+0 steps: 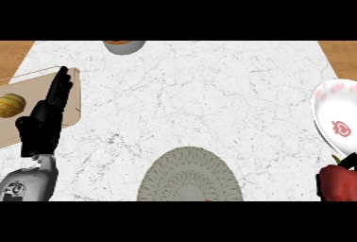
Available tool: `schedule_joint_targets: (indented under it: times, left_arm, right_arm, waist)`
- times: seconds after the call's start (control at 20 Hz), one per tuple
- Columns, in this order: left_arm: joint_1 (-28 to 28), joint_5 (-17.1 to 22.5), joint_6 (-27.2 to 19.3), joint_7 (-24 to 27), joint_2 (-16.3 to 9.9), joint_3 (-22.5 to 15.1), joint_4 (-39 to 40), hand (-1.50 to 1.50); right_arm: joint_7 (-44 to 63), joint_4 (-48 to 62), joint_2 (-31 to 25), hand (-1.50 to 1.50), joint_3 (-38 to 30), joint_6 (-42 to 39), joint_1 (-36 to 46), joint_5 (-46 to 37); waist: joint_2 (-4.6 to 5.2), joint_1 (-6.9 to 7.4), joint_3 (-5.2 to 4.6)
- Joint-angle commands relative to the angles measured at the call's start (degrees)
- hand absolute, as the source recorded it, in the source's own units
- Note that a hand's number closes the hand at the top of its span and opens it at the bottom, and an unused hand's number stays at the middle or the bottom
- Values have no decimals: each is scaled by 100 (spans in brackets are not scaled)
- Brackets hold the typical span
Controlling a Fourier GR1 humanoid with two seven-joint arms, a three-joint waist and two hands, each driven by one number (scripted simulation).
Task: Pick the bell pepper from the placemat and place it in the bowl
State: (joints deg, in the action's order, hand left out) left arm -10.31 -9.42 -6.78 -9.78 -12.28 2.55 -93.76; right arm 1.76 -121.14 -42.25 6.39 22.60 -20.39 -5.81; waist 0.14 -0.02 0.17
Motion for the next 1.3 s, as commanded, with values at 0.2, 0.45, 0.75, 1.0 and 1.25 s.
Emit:
schedule_joint_targets:
  times: [0.2, 0.45, 0.75, 1.0, 1.25]
  left_arm:
    - [-22, 22, 72, 105, -10, 43, 39, 0]
    - [-253, -234, -102, -191, 180, -201, 11, 0]
    - [-524, -59, 90, 199, -1, 98, 612, 0]
    - [-480, -4, 219, -2, -3, -5, 261, 0]
    - [-530, -14, 106, 121, 102, 52, 472, 0]
  right_arm:
    - [-1554, 3028, -265, 150, -1428, -907, 1401, 955]
    - [-2002, 4521, -459, 150, -1510, -512, 2086, 27]
    - [-2850, 7042, 103, 150, -1165, -33, 3825, -722]
    - [-3060, 8687, 233, 150, -1369, -703, 4734, -467]
    - [-3894, 9610, 226, -150, -1591, -1725, 5121, -183]
  waist:
    - [19, 121, -4]
    - [25, 150, -2]
    - [59, 222, -2]
    - [92, 375, 12]
    - [94, 300, 16]
